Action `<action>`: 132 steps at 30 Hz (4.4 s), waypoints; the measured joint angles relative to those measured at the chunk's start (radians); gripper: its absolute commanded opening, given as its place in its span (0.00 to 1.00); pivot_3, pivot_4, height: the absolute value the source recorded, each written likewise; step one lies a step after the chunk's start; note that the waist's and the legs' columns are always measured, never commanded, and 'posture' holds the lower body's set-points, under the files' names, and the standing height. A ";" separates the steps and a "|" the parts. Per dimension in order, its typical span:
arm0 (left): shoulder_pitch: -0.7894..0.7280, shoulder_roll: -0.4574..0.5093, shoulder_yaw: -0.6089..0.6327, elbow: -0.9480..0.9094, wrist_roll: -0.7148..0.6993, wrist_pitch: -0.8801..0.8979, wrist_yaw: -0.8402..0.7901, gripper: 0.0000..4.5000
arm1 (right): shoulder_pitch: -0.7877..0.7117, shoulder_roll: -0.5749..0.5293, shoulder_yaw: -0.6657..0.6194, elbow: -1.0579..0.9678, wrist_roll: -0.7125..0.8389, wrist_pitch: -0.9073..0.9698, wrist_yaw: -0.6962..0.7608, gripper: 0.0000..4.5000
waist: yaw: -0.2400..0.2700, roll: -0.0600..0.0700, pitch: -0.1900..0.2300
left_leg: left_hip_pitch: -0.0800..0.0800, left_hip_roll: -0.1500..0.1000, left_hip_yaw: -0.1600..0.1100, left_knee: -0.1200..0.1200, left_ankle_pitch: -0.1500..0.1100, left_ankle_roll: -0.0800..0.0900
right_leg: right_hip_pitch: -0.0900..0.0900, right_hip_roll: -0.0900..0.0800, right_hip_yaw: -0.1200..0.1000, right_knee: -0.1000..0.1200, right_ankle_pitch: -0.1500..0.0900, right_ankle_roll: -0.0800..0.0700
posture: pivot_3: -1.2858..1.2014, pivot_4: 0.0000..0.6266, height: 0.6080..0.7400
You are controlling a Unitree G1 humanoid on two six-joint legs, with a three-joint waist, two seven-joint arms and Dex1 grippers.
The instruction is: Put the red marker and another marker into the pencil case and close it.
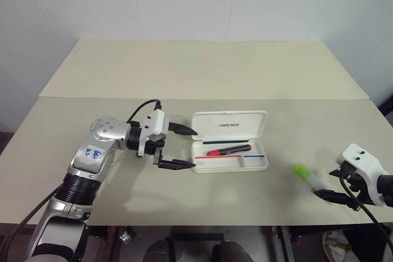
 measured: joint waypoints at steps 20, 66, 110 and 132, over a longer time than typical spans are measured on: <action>0.001 0.042 0.006 0.012 0.003 0.001 0.004 1.00 | -0.114 0.025 0.096 0.176 0.005 -0.064 0.003 0.24 | -0.010 -0.001 0.000 | 0.000 0.001 0.001 0.000 0.000 0.000 | 0.000 0.001 0.000 0.000 0.001 0.001 | 0.52 0.24 1.00; 0.145 0.154 0.087 -0.087 0.004 -0.009 0.031 1.00 | -0.887 0.370 0.812 0.180 -0.174 -0.307 0.277 0.24 | -0.025 -0.001 0.000 | -0.001 0.001 0.002 -0.001 -0.001 0.000 | -0.004 -0.001 -0.003 0.003 -0.001 -0.002 | 0.52 0.24 1.00; 0.160 0.264 0.133 -0.145 0.100 0.357 0.327 1.00 | -0.733 0.261 0.539 0.060 0.038 -0.334 0.413 0.99 | -0.022 -0.001 0.000 | -0.001 0.001 0.000 -0.002 -0.003 0.004 | -0.003 -0.002 -0.002 0.002 -0.001 -0.002 | 0.52 0.24 1.00; -0.064 0.435 -0.005 -0.225 0.062 0.985 0.401 1.00 | -0.486 0.300 0.358 0.082 0.053 -0.453 0.149 0.99 | -0.021 -0.004 0.002 | -0.001 0.001 0.001 -0.002 -0.001 -0.003 | -0.003 -0.001 -0.001 0.001 -0.002 -0.002 | 0.52 0.24 1.00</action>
